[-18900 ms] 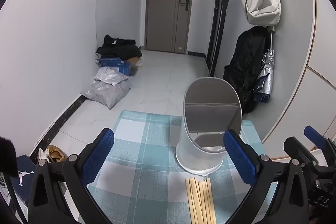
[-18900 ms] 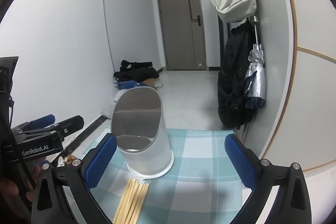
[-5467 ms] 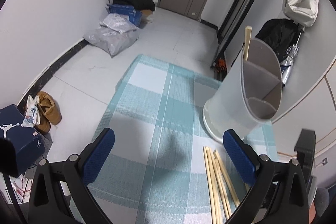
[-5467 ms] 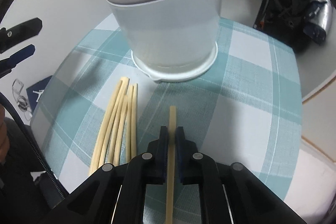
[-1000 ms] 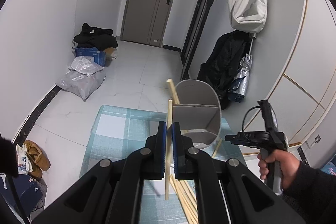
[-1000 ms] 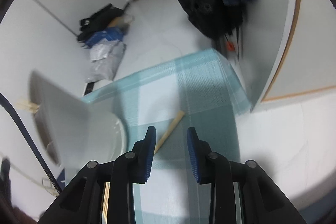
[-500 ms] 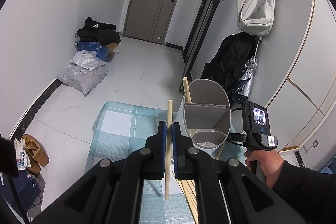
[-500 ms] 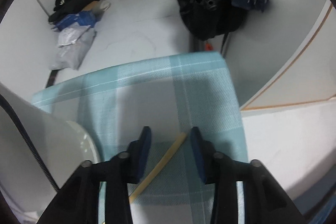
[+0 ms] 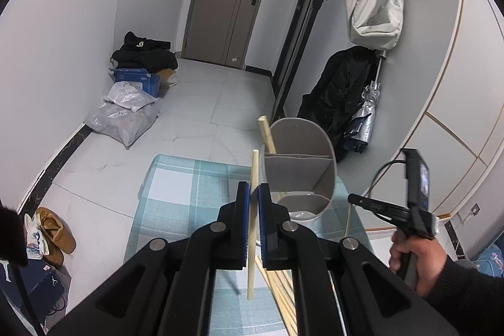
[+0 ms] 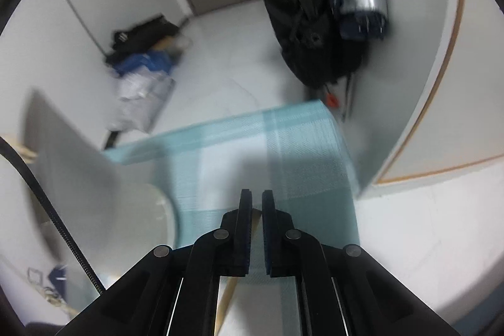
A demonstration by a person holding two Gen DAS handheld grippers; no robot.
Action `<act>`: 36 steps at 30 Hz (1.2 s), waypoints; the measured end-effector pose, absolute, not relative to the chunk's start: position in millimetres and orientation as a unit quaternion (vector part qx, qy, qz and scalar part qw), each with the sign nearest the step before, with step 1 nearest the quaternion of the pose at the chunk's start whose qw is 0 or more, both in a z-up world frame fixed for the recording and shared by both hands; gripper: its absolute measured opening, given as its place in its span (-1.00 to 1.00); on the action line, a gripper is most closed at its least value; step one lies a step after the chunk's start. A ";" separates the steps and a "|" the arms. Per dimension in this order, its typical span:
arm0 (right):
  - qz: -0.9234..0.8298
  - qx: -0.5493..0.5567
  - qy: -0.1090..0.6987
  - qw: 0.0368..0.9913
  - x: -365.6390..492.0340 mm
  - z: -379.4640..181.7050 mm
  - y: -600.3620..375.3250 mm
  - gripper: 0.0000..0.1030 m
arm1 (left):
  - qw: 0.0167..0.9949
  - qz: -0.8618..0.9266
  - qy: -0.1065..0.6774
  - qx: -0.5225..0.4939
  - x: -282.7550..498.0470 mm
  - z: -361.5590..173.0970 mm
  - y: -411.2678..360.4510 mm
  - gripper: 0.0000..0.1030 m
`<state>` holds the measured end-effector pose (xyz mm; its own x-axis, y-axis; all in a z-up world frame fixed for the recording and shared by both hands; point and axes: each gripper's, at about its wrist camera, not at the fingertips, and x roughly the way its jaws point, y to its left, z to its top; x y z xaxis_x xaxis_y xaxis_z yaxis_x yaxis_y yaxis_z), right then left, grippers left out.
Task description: Organize utensils
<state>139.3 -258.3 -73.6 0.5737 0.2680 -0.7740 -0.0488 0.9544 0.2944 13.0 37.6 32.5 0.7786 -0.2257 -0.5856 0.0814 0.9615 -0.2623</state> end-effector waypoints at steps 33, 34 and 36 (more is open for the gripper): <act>0.231 0.048 0.188 0.953 20.5 94.5 -229.0 -0.91 | 0.948 -0.124 0.278 -0.088 15.8 133.6 -6.4 -0.96; 0.232 0.045 0.183 0.954 22.3 100.8 -227.5 -0.91 | 0.949 -0.124 0.276 -0.090 18.7 136.0 -6.7 -0.96; 0.241 0.038 0.170 0.955 28.9 118.9 -222.4 -0.91 | 0.949 -0.126 0.272 -0.096 25.8 140.6 -4.5 -0.96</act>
